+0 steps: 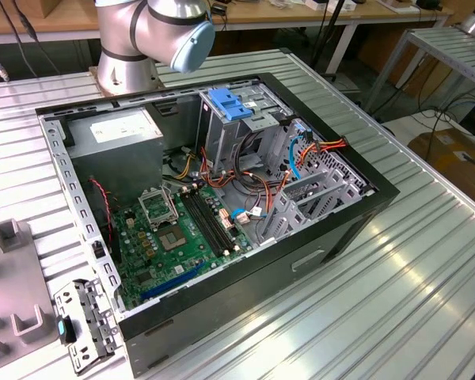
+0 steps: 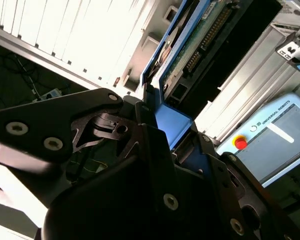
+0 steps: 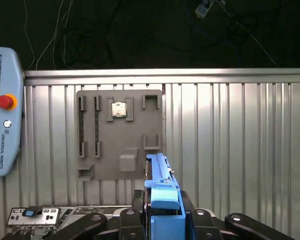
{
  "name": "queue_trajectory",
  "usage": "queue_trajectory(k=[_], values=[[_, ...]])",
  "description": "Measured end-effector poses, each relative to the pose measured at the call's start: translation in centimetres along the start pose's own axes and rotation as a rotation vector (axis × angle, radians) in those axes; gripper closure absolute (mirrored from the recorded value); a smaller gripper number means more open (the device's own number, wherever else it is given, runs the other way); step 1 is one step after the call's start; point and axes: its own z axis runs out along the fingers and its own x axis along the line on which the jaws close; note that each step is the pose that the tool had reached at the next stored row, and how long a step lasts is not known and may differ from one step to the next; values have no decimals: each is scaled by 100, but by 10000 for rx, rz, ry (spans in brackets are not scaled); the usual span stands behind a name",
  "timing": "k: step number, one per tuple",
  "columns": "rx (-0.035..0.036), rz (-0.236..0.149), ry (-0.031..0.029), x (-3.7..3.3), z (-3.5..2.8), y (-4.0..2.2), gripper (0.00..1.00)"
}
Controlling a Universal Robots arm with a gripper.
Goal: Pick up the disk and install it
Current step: 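Pick up the disk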
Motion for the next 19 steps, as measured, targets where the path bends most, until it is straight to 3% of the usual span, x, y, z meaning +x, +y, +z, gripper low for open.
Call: queue_trajectory(k=[6,19], values=[[0,0,0,-6,8,-302,63],[0,0,0,-8,21,-739,63]])
